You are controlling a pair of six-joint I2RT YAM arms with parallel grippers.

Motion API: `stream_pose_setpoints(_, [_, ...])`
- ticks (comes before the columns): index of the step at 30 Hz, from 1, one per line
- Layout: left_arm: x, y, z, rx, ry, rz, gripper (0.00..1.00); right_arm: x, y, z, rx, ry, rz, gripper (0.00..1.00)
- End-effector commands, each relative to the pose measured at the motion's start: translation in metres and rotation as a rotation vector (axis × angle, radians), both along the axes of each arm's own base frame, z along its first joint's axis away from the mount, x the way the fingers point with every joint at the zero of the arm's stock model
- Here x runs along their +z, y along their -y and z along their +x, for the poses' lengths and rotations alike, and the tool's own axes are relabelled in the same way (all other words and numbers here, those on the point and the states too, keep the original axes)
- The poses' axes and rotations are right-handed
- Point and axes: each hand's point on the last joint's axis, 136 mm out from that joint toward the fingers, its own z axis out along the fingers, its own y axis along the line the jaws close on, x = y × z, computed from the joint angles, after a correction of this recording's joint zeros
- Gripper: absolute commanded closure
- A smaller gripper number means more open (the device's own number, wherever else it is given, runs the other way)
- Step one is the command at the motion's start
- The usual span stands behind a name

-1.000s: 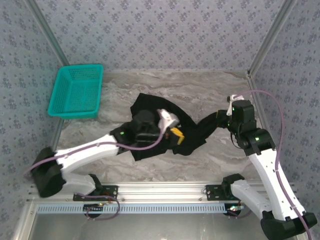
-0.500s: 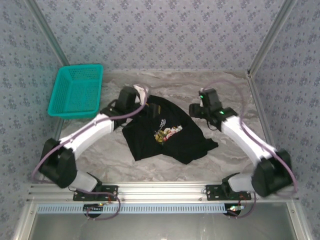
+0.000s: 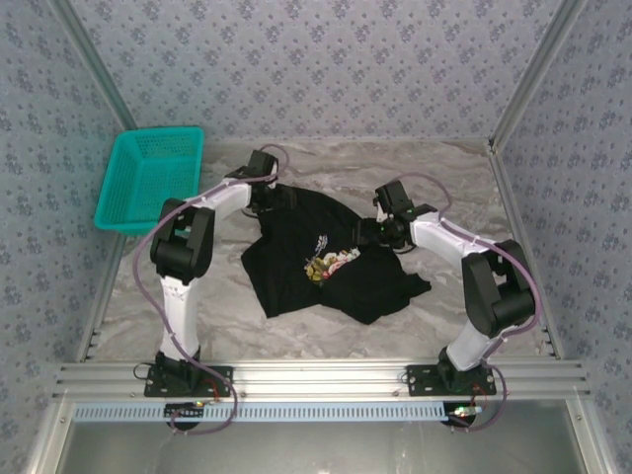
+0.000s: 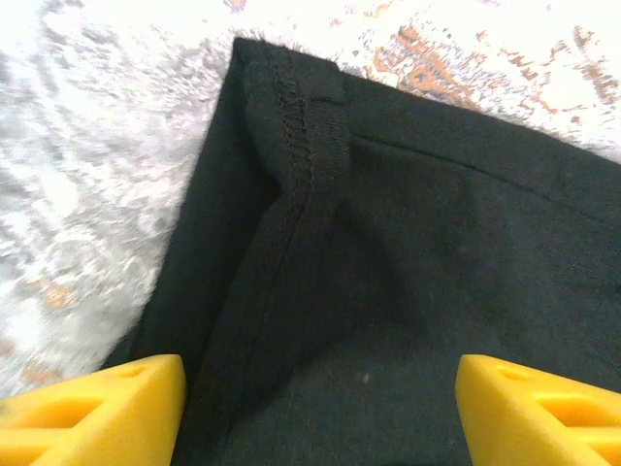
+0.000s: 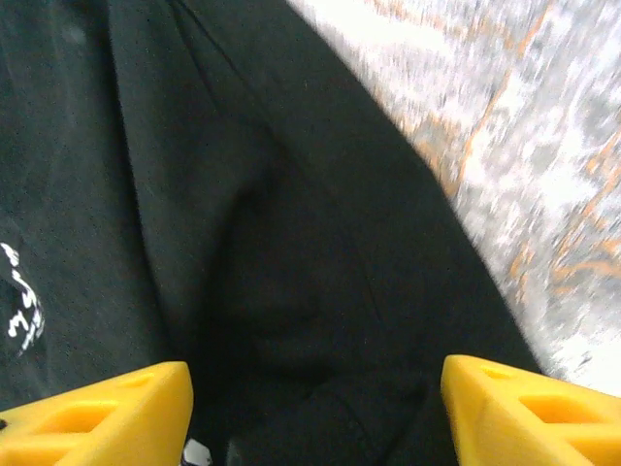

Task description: Fold the inside-out t-shirt

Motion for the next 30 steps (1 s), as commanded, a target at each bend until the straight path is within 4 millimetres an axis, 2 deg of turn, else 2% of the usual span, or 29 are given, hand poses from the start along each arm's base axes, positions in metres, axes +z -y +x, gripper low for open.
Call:
stream_pose_setpoints(1, [-0.007, -0.004, 0.002, -0.007, -0.054, -0.006, 0.30, -0.012, -0.008, -0.004, -0.013, -0.050, 0.063, 0.38])
stream_pose_setpoints(5, [-0.021, -0.001, 0.006, -0.008, -0.081, -0.037, 0.42, -0.012, -0.010, 0.005, -0.013, -0.037, 0.101, 0.67])
stream_pose_setpoints(8, [-0.026, 0.001, 0.010, -0.018, -0.085, -0.048, 0.65, -0.002, -0.004, 0.019, -0.028, 0.011, 0.134, 0.90])
stream_pose_setpoints(10, [-0.023, 0.001, 0.017, -0.028, -0.074, -0.064, 0.83, 0.020, 0.002, 0.035, -0.028, 0.096, 0.143, 1.00])
stream_pose_setpoints(12, [-0.010, -0.001, 0.029, -0.034, -0.043, -0.101, 0.98, 0.058, 0.006, 0.053, -0.019, 0.211, 0.167, 1.00])
stream_pose_setpoints(13, [0.000, -0.003, 0.036, -0.032, -0.022, -0.114, 1.00, 0.077, 0.007, 0.061, -0.012, 0.262, 0.182, 1.00])
stream_pose_setpoints(16, [0.050, -0.010, 0.060, -0.026, 0.078, -0.174, 1.00, 0.145, 0.006, 0.080, 0.017, 0.431, 0.215, 1.00])
stream_pose_setpoints(18, [0.102, -0.019, 0.073, -0.017, 0.195, -0.211, 1.00, 0.192, 0.006, 0.085, 0.039, 0.537, 0.232, 1.00])
stream_pose_setpoints(19, [0.127, -0.025, 0.077, -0.007, 0.250, -0.216, 1.00, 0.207, 0.006, 0.085, 0.049, 0.575, 0.234, 1.00])
stream_pose_setpoints(20, [0.160, -0.032, 0.079, 0.001, 0.321, -0.227, 1.00, 0.229, 0.007, 0.081, 0.069, 0.631, 0.232, 1.00])
stream_pose_setpoints(23, [0.246, -0.058, 0.069, 0.036, 0.509, -0.268, 1.00, 0.274, 0.014, 0.060, 0.104, 0.769, 0.204, 1.00])
stream_pose_setpoints(25, [0.291, -0.077, 0.048, 0.060, 0.617, -0.285, 1.00, 0.284, 0.025, 0.039, 0.101, 0.820, 0.165, 1.00])
stream_pose_setpoints(26, [0.306, -0.085, 0.036, 0.072, 0.655, -0.294, 1.00, 0.285, 0.032, 0.029, 0.088, 0.834, 0.142, 1.00])
stream_pose_setpoints(27, [0.316, -0.092, 0.022, 0.082, 0.691, -0.303, 1.00, 0.275, 0.041, 0.017, 0.065, 0.822, 0.113, 1.00])
stream_pose_setpoints(29, [0.321, -0.100, -0.007, 0.101, 0.726, -0.308, 1.00, 0.250, 0.061, -0.006, 0.001, 0.780, 0.053, 1.00])
stream_pose_setpoints(30, [0.314, -0.101, -0.021, 0.108, 0.723, -0.322, 1.00, 0.233, 0.075, -0.018, -0.060, 0.742, 0.015, 1.00])
